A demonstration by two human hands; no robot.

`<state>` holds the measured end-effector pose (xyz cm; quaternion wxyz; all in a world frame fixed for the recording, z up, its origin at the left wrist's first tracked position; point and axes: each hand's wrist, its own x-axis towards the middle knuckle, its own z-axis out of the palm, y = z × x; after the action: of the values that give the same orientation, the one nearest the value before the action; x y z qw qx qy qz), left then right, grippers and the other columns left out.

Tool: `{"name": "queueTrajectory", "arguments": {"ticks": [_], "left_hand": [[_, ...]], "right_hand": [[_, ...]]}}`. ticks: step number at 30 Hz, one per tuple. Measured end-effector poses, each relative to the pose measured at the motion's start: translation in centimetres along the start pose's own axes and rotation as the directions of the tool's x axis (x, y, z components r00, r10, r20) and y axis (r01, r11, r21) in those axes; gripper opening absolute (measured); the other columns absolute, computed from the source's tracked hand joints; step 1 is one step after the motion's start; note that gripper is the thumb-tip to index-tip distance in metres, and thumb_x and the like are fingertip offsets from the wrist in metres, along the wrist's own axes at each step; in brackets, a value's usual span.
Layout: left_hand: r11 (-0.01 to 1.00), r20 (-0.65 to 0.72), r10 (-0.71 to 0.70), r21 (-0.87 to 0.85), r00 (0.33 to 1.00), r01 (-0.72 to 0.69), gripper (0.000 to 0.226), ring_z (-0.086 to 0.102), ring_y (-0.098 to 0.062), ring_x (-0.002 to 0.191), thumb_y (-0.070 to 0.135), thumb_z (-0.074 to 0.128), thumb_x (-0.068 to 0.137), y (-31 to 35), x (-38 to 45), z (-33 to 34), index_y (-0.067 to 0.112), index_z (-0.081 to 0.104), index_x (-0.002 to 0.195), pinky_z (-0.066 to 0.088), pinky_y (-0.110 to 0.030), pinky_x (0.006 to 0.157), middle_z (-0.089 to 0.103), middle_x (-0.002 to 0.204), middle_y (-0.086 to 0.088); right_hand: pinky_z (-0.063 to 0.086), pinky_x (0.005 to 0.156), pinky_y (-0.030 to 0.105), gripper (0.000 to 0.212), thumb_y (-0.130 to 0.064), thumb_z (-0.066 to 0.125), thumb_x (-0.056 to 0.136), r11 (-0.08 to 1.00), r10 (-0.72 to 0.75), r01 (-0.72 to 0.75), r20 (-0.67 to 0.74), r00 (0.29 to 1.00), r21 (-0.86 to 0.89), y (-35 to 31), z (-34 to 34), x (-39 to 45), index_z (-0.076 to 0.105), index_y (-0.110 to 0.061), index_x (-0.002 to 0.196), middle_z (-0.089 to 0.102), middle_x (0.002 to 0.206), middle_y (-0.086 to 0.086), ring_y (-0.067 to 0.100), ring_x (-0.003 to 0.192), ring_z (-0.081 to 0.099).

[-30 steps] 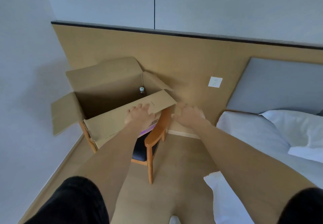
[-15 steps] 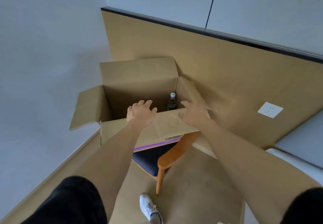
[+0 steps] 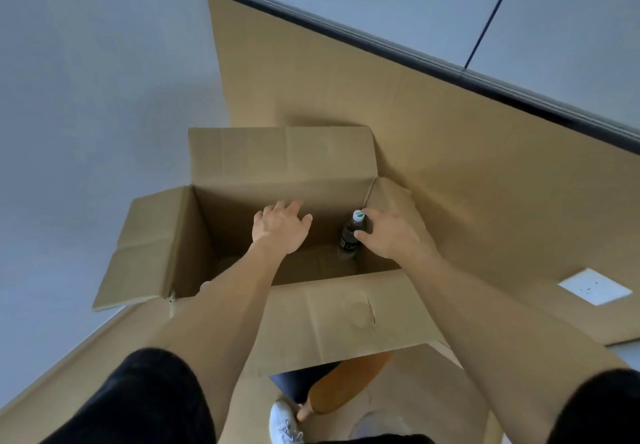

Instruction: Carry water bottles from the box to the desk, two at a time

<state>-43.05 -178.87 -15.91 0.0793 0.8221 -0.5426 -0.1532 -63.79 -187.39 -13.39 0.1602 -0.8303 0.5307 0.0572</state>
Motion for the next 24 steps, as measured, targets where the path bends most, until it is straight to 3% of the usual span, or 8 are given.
{"name": "queueTrajectory", "arguments": {"ticks": [18, 24], "left_hand": [[0.934, 0.121, -0.352, -0.020, 0.928, 0.357, 0.055, 0.040, -0.033, 0.140, 0.052, 0.034, 0.104, -7.1, 4.2, 3.9, 0.029, 0.034, 0.154, 0.034, -0.050, 0.113, 0.038, 0.157, -0.007], [0.910, 0.137, -0.409, -0.010, 0.902, 0.415, 0.054, 0.042, -0.033, 0.138, 0.051, 0.036, 0.104, -7.7, 4.6, 4.9, 0.029, 0.036, 0.153, 0.035, -0.049, 0.110, 0.041, 0.155, -0.007]], "right_hand": [[0.044, 0.107, 0.047, 0.067, -0.046, 0.057, 0.097, 0.985, -0.006, 0.046, 0.236, 0.972, -0.165, -0.7, 7.3, 15.6, 0.030, -0.024, 0.155, 0.031, 0.156, 0.014, 0.039, 0.140, 0.037], [0.044, 0.103, 0.046, 0.053, -0.028, 0.067, 0.091, 0.962, 0.030, 0.038, 0.247, 0.969, -0.269, 0.5, 9.1, 17.8, 0.047, -0.014, 0.139, 0.035, 0.145, 0.015, 0.041, 0.132, 0.039]]}}
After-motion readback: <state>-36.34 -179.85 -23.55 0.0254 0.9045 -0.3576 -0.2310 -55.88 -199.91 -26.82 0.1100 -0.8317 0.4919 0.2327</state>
